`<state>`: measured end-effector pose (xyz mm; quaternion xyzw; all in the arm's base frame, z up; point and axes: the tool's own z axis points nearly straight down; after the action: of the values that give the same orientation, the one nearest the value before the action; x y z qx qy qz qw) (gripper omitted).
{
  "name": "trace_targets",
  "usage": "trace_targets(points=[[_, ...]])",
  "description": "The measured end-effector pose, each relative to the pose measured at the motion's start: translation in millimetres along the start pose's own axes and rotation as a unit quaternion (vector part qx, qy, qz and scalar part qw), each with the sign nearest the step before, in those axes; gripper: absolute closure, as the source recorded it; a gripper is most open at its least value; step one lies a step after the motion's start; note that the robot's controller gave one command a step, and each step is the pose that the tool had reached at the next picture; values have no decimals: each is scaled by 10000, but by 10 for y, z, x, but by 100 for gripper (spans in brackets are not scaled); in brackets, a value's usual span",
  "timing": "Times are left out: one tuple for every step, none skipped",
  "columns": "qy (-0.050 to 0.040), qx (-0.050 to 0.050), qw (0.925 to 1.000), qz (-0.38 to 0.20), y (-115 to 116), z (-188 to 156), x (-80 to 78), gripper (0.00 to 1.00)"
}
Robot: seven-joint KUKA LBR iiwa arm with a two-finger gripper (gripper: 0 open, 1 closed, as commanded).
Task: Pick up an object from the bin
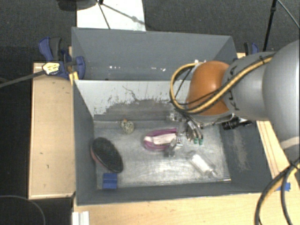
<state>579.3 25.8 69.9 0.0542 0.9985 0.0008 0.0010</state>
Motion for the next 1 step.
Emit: trace_targets(points=[[-14, -1, 10000, -2, -4, -28, -5, 100]])
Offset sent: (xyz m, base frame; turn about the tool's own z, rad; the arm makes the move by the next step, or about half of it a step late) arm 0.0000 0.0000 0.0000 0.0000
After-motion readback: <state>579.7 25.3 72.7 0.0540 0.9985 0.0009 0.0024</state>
